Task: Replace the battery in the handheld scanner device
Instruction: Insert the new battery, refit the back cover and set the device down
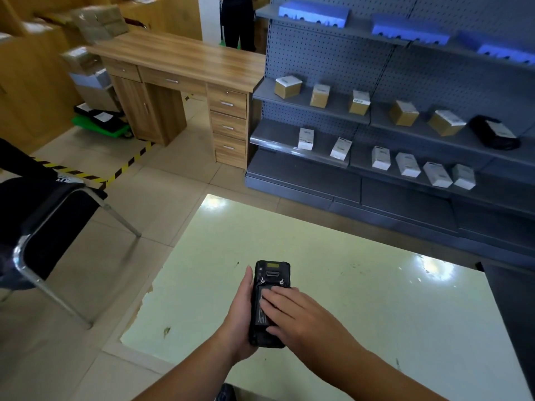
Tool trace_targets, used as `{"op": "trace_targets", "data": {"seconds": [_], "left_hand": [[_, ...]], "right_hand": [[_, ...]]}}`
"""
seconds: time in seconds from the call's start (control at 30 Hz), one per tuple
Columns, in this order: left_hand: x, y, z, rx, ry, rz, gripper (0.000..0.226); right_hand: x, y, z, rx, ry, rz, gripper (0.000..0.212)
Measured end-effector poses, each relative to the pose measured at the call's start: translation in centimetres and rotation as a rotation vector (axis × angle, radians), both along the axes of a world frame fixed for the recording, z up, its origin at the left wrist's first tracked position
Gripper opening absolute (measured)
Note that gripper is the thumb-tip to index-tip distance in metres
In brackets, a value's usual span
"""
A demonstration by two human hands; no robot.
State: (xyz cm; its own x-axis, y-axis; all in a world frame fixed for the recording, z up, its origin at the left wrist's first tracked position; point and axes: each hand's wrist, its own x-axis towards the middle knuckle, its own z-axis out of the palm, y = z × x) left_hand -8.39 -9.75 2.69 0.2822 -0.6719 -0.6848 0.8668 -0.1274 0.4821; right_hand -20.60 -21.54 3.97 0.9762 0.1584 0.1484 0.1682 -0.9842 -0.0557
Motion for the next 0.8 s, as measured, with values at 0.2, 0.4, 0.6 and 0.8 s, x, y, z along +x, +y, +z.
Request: {"op": "trace_targets", "data": {"seconds": [0.2,0.4,0.6,0.8], "left_hand": [[-0.3,0.3,0.1,-0.075,-0.007,0.04,0.081],[0.0,0.2,1.0,-0.093,0.108,0.125,0.086],[1.4,0.4,0.3,-0.078,0.088,0.118,0.089],[2.5,0.8,-2.5,-0.013,0.002,0.135,0.091]], "right_hand": [[-0.1,0.5,1.3,0.158,-0.028,-0.163,0.034],[0.2,0.0,1.7,0.18,-0.027,-0.234,0.03],[2.2,-0.2,1.0,0.255,0.03,-0.194,0.032],[3.7,-3.0,-2.8,0.65,-0.153,-0.603,0.037]]}}
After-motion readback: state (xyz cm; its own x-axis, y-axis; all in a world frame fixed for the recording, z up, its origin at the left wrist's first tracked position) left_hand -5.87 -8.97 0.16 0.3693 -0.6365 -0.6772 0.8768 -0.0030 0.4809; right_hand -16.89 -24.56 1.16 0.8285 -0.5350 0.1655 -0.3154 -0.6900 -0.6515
